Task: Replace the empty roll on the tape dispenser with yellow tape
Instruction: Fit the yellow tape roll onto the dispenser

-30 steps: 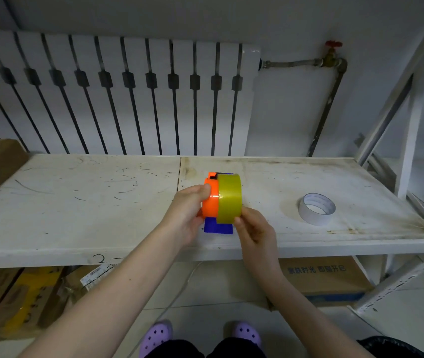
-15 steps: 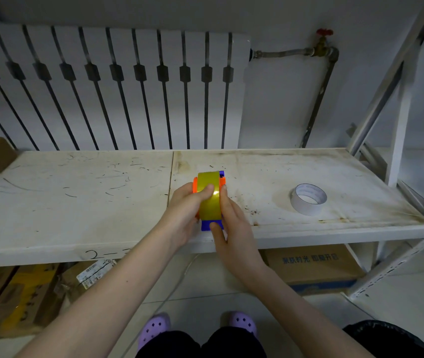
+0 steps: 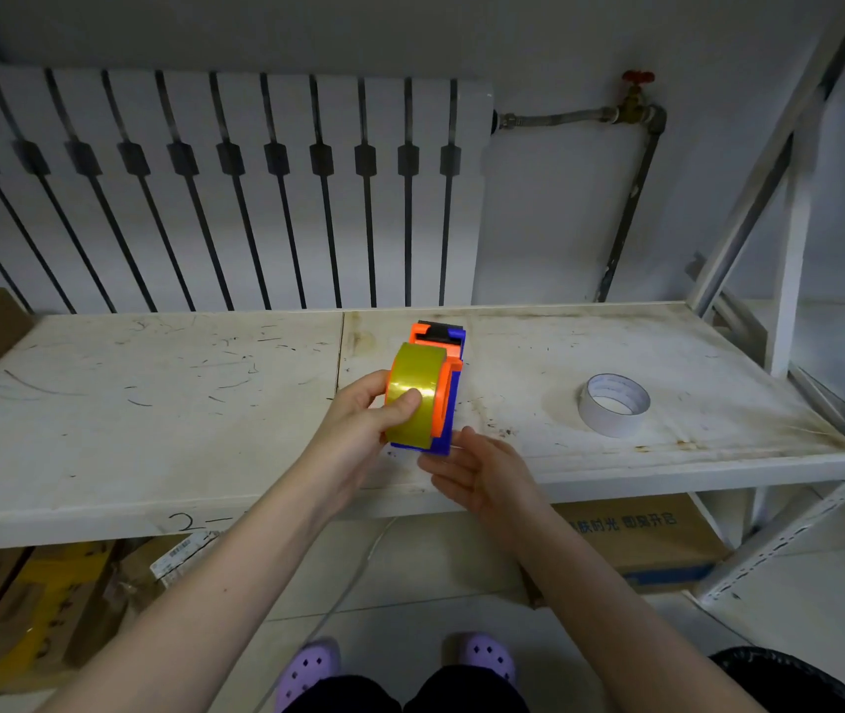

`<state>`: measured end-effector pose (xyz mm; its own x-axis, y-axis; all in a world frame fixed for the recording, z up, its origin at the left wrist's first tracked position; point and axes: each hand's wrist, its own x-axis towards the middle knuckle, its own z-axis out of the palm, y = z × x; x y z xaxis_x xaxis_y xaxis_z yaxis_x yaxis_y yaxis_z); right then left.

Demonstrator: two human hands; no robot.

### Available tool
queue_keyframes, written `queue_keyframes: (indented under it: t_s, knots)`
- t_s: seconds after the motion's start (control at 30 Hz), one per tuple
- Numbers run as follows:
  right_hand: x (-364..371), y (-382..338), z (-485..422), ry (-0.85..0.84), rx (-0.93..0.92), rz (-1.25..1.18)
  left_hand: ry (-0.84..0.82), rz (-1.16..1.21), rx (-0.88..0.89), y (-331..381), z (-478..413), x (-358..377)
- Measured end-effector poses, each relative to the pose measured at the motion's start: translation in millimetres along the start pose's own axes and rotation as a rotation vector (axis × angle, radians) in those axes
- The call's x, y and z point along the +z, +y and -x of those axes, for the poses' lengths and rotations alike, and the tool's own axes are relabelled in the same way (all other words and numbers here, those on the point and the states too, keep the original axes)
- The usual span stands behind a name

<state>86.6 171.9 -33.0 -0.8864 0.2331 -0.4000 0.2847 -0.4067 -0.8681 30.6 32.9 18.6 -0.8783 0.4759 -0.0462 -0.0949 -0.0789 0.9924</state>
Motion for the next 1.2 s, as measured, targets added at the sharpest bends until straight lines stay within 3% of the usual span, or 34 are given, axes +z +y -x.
queue_keyframes:
  t_s: [0.17,0.37,0.5,0.57,0.63,0.7,0.77,0.9,1.2]
  knots:
    - [2,-6,1,-0.032,-0.012,-0.039,-0.019,-0.044,0.075,-9,-1,-2]
    - [-2,-8,3,-0.016,-0.02,0.123,-0.032,-0.1,0.12,-17,0,-1]
    - [-5,-11,4,-0.002,-0.002,0.254,-0.067,-0.044,0.056,-21,1,-2]
    - [-6,-13,6,0.098,-0.104,0.488,-0.073,-0.043,0.074,-23,0,-4]
    - [-9,-17,9,0.278,-0.372,0.681,-0.062,-0.107,0.118,-27,-1,-5]
    - [-8,-26,14,0.366,-0.625,0.696,-0.043,-0.19,0.151,-31,-2,-7]
    - [-5,-33,14,0.326,-0.767,0.706,-0.026,-0.301,0.202,-35,-3,-8]
    - [-2,-36,9,0.204,-0.765,0.836,-0.005,-0.42,0.274,-40,-4,-5]
    - [-10,-32,7,0.215,-0.785,0.879,0.062,-0.594,0.387,-45,-7,-8]
